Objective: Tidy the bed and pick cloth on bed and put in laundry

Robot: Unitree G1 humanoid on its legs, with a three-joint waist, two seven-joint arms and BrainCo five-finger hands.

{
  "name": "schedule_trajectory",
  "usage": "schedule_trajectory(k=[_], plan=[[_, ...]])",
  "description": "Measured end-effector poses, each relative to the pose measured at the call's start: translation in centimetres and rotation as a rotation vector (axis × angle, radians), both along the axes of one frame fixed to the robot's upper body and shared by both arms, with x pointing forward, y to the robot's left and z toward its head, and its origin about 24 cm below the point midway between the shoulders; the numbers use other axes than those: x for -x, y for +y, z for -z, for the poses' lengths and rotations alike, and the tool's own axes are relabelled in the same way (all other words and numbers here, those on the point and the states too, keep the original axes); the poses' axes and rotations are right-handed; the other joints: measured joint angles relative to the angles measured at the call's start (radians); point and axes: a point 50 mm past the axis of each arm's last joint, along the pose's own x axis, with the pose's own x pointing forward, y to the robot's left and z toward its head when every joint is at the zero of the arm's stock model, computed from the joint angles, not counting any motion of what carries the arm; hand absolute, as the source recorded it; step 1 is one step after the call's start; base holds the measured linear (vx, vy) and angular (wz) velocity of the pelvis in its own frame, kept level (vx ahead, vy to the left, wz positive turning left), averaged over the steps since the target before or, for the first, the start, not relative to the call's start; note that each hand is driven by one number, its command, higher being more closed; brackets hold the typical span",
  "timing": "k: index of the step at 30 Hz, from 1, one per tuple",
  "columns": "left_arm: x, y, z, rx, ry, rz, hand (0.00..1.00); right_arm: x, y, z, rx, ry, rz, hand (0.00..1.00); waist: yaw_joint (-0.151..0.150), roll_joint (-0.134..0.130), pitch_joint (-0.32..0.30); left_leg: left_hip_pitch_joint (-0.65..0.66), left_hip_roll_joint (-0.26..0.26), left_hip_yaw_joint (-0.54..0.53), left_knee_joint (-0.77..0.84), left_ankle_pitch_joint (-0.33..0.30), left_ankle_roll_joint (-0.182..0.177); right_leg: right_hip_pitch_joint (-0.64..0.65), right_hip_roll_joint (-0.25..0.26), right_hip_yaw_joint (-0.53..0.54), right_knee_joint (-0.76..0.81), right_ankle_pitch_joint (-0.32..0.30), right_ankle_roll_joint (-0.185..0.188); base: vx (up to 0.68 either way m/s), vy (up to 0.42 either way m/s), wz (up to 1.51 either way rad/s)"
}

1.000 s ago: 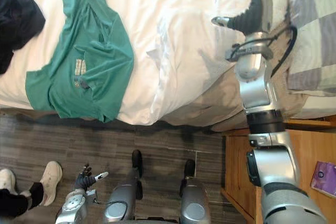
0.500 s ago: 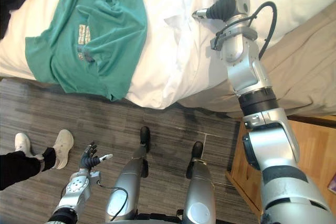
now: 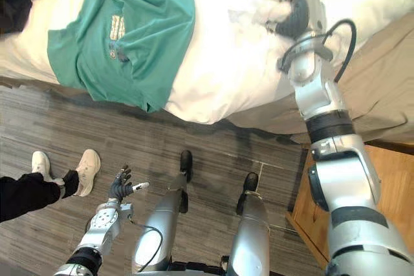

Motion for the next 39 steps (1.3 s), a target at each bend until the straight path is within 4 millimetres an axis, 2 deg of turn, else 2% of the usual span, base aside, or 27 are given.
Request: schedule_trajectory(k=[1, 3, 4, 7, 8, 9, 12, 13, 15, 17, 20, 22, 24, 25, 27, 30, 32, 36, 37, 39], plan=[[0.1, 0.1, 0.1, 0.0, 0.003, -0.002, 0.0, 0.2, -0.4, 0.8, -0.018, 0.013, 0.006, 1.0, -0.002, -0.003, -0.001, 0.017, 0.001, 0.003, -0.009, 0.001, 0.0, 0.017, 0.002, 0.0, -0.011, 0.002, 0.001, 0.06, -0.009, -0.14], [1.1, 0.3, 0.6, -0.005, 0.026, -0.009, 0.0, 0.9, -1.4, 3.6, -0.11, 0.056, 0.018, 1.0, -0.021, -0.017, -0.004, 0.076, 0.006, 0.013, -0.041, 0.002, 0.001, 0.076, 0.009, 0.002, -0.056, 0.017, 0.005, 0.07, -0.005, -0.15], [1.4, 0.4, 0.7, -0.006, 0.031, -0.01, 0.0, 1.2, -1.6, 4.3, -0.123, 0.064, 0.022, 1.0, -0.025, -0.021, -0.005, 0.088, 0.007, 0.017, -0.05, 0.003, 0.0, 0.089, 0.012, 0.002, -0.072, 0.023, 0.006, 0.08, 0.002, -0.25], [2.7, 1.0, 1.3, -0.012, 0.075, -0.032, 0.0, 2.5, -2.5, 8.0, -0.251, 0.109, 0.036, 1.0, -0.028, -0.059, -0.02, 0.157, 0.012, 0.057, -0.092, 0.005, 0.0, 0.138, 0.024, 0.033, -0.125, 0.043, 0.014, 0.09, 0.016, -0.36], [3.3, 1.2, 1.6, -0.014, 0.089, -0.042, 0.0, 3.2, -2.9, 9.7, -0.299, 0.138, 0.051, 1.0, -0.032, -0.074, -0.032, 0.186, 0.01, 0.066, -0.109, 0.005, 0.0, 0.162, 0.024, 0.04, -0.142, 0.046, 0.017, 0.12, 0.033, -0.2], [3.8, 1.4, 1.8, -0.019, 0.105, -0.047, 0.0, 4.2, -3.5, 11.5, -0.342, 0.168, 0.074, 0.0, -0.043, -0.09, -0.056, 0.196, 0.003, 0.067, -0.111, 0.004, 0.0, 0.174, 0.021, 0.041, -0.155, 0.048, 0.021, 0.1, 0.029, -0.11], [4.6, 1.9, 2.2, -0.019, 0.128, -0.058, 0.0, 6.1, -4.8, 14.3, -0.418, 0.212, 0.127, 0.0, -0.062, -0.111, -0.088, 0.215, -0.004, 0.075, -0.111, 0.004, -0.001, 0.205, 0.016, 0.043, -0.185, 0.055, 0.03, 0.08, 0.035, -0.05], [5.0, 2.0, 2.4, -0.016, 0.146, -0.065, 0.0, 7.0, -5.3, 15.8, -0.438, 0.249, 0.155, 0.0, -0.065, -0.118, -0.111, 0.218, -0.004, 0.085, -0.111, 0.003, -0.001, 0.207, 0.015, 0.051, -0.193, 0.06, 0.032, 0.04, 0.021, -0.16], [5.4, 2.3, 2.6, -0.023, 0.161, -0.075, 0.0, 8.4, -6.1, 17.4, -0.494, 0.274, 0.197, 0.0, -0.07, -0.117, -0.124, 0.241, -0.005, 0.094, -0.112, 0.003, -0.002, 0.234, 0.017, 0.054, -0.212, 0.069, 0.034, 0.01, 0.019, -0.16], [6.4, 2.6, 3.2, -0.03, 0.2, -0.092, 0.0, 10.8, -6.8, 19.9, -0.566, 0.313, 0.252, 0.0, -0.083, -0.106, -0.162, 0.258, -0.002, 0.105, -0.112, -0.009, -0.002, 0.25, 0.023, 0.06, -0.228, 0.074, 0.033, -0.04, 0.032, -0.17], [8.2, 2.8, 4.2, -0.031, 0.277, -0.114, 0.0, 13.4, -7.2, 22.7, -0.647, 0.368, 0.325, 0.0, -0.085, -0.1, -0.197, 0.281, 0.005, 0.127, -0.113, -0.02, -0.001, 0.262, 0.033, 0.093, -0.252, 0.08, 0.04, -0.04, 0.025, -0.3], [9.1, 2.7, 4.9, -0.028, 0.32, -0.123, 0.0, 15.5, -7.8, 24.6, -0.711, 0.4, 0.399, 0.0, -0.1, -0.096, -0.225, 0.281, 0.011, 0.146, -0.117, -0.032, -0.006, 0.265, 0.037, 0.097, -0.268, 0.088, 0.044, -0.05, 0.018, -0.19], [10.5, 2.2, 5.6, 0.003, 0.361, -0.16, 0.0, 18.4, -7.7, 27.0, -0.802, 0.441, 0.483, 0.0, -0.11, -0.094, -0.255, 0.29, 0.016, 0.168, -0.118, -0.039, -0.006, 0.267, 0.038, 0.114, -0.28, 0.096, 0.046, -0.02, 0.011, -0.25], [10.7, 2.0, 5.8, 0.013, 0.373, -0.167, 0.0, 19.2, -7.6, 27.6, -0.822, 0.452, 0.504, 0.0, -0.111, -0.093, -0.261, 0.295, 0.017, 0.175, -0.118, -0.042, -0.007, 0.27, 0.039, 0.119, -0.284, 0.098, 0.046, 0.0, 0.015, -0.28], [11.2, 1.3, 6.2, 0.05, 0.386, -0.198, 0.0, 22.4, -6.7, 29.7, -0.89, 0.493, 0.591, 0.0, -0.113, -0.091, -0.277, 0.321, 0.019, 0.204, -0.119, -0.057, -0.001, 0.288, 0.04, 0.134, -0.289, 0.098, 0.045, 0.02, 0.014, -0.25], [11.6, 0.7, 6.4, 0.073, 0.395, -0.226, 0.0, 25.3, -5.5, 31.6, -0.999, 0.511, 0.694, 0.0, -0.117, -0.092, -0.297, 0.347, 0.026, 0.24, -0.119, -0.071, -0.004, 0.302, 0.043, 0.15, -0.291, 0.098, 0.045, 0.03, 0.005, -0.22], [12.2, 0.7, 6.5, 0.088, 0.401, -0.257, 0.0, 26.5, -5.5, 32.0, -1.032, 0.504, 0.756, 0.0, -0.117, -0.094, -0.315, 0.352, 0.033, 0.262, -0.119, -0.076, -0.007, 0.302, 0.049, 0.159, -0.299, 0.099, 0.044, 0.05, -0.007, -0.2], [12.9, -0.1, 6.9, 0.107, 0.423, -0.265, 0.0, 27.3, -6.7, 29.9, -1.022, 0.352, 0.865, 0.0, -0.118, -0.099, -0.334, 0.369, 0.043, 0.289, -0.119, -0.089, -0.011, 0.314, 0.053, 0.162, -0.304, 0.104, 0.036, 0.1, -0.017, -0.12], [12.9, -0.2, 6.9, 0.112, 0.425, -0.267, 0.0, 27.2, -7.0, 29.1, -1.011, 0.305, 0.874, 1.0, -0.117, -0.101, -0.334, 0.377, 0.045, 0.293, -0.119, -0.092, -0.012, 0.319, 0.052, 0.162, -0.305, 0.105, 0.034, 0.09, -0.004, -0.08], [13.2, -0.7, 7.1, 0.114, 0.441, -0.27, 0.0, 26.1, -7.4, 26.9, -0.988, 0.184, 0.852, 1.0, -0.117, -0.108, -0.339, 0.382, 0.051, 0.307, -0.119, -0.102, -0.017, 0.324, 0.054, 0.163, -0.305, 0.104, 0.032, 0.08, -0.006, -0.09]])
